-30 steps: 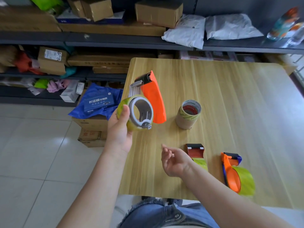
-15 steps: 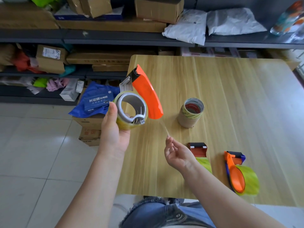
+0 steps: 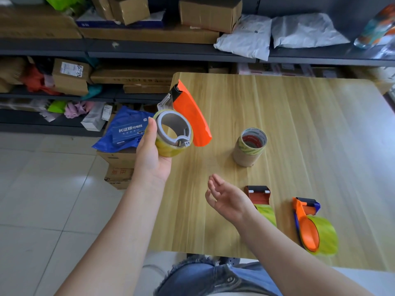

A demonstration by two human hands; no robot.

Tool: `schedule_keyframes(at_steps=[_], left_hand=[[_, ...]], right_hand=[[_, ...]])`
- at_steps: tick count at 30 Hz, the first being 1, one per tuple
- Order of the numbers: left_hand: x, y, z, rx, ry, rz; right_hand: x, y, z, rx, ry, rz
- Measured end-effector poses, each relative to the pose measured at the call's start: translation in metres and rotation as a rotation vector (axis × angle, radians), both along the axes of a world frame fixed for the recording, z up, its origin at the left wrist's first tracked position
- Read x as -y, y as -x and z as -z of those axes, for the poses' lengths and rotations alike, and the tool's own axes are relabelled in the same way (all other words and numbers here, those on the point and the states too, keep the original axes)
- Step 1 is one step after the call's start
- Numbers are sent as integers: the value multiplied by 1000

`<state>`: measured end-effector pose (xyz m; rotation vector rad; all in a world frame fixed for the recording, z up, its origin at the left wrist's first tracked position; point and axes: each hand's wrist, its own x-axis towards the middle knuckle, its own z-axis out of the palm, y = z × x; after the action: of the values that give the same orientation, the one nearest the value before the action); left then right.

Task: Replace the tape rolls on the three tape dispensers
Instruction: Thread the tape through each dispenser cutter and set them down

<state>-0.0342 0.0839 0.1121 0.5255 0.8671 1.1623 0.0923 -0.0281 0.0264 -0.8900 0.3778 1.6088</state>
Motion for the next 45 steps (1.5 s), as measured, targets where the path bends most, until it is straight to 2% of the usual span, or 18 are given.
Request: schedule_keyframes(at_steps=[4,8,11,15,19,25,26,29,31,33,39,45], left_hand=[[-5,-9,1,-20,43,-8],[-4,-19,3,-105,73,-7],[-5,-21,6,-152,95,-35],[-7,-18,9,-94,161,-86],[-9,-12,12,3,229,-128],[-6,-8,17,33,271,-143],[-6,-7,18,41,294,-152],[-5,1,26,81,386,-194],[0,5,30,103,418,-207],[6,7,35,104,426,-203],[5,20,41,96,390,-161],[-1,28,41,-4,333,-51]], right_hand=[[-1,3,-1,212,77,-68],[2,4,5,336,201,72],[8,2,4,510,210,144],[11,-8,-6,801,155,128],[13,-20,-11,920,59,114],[18,-29,-2,1100,-17,68],[19,-32,-2,1180,-44,60],[23,-39,-5,1574,-219,35],[25,-38,-3,1726,-316,29],[28,-36,0,1714,-322,24],[36,-20,15,1353,-140,-74],[40,20,12,1074,-13,38]])
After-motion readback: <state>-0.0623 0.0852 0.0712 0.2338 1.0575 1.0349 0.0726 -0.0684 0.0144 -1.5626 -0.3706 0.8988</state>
